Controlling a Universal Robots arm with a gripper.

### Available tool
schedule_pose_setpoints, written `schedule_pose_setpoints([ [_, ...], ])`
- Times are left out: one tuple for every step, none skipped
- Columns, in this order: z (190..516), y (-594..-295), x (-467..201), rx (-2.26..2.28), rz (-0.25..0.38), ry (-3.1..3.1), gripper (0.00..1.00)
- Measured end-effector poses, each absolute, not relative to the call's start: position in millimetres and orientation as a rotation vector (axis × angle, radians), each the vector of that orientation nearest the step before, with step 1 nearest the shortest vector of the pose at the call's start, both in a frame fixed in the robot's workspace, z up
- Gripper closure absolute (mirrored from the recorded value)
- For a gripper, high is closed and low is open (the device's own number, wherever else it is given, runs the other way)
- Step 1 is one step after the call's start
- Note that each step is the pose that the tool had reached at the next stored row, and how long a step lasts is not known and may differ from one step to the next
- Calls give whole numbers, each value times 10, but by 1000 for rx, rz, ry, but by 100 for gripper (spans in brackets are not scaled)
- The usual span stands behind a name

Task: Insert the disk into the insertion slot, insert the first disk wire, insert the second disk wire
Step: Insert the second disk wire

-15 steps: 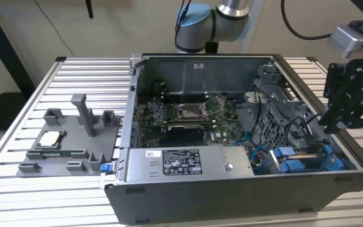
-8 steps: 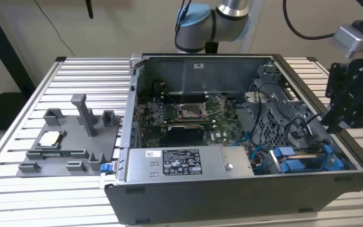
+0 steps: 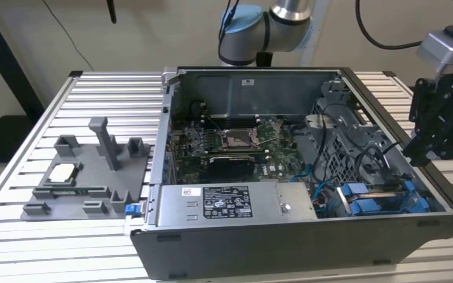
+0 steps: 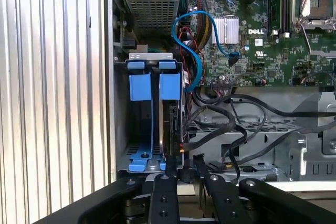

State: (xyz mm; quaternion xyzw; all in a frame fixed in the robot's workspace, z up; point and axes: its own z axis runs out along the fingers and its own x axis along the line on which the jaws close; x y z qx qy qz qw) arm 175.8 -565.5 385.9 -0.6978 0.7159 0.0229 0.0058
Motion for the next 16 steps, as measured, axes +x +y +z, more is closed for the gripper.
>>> schedule_pose_setpoints([
  [3859, -5655, 1758, -2184, 72, 2241, 73],
  [3859, -5655, 1758, -2184, 72, 2241, 73],
  [3859, -5655, 1759, -2184, 72, 2241, 73],
  [3859, -5655, 1759, -2184, 72, 2241, 73],
  [3864, -5654, 1759, -2184, 72, 2241, 73],
  [3879, -5652, 1759, -2184, 71, 2241, 73],
  [3897, -5650, 1759, -2184, 72, 2241, 73],
  [3923, -5648, 1759, -2184, 72, 2241, 73],
  [3947, -5646, 1759, -2184, 72, 2241, 73],
  [3973, -5644, 1759, -2184, 72, 2241, 73],
  [3995, -5642, 1759, -2184, 72, 2241, 73],
  [4021, -5639, 1759, -2184, 72, 2241, 73],
  [4031, -5637, 1759, -2184, 72, 2241, 73],
  [4032, -5637, 1759, -2184, 72, 2241, 73],
  [4033, -5636, 1761, -2184, 72, 2241, 73],
  [4034, -5636, 1764, -2184, 72, 2241, 73],
])
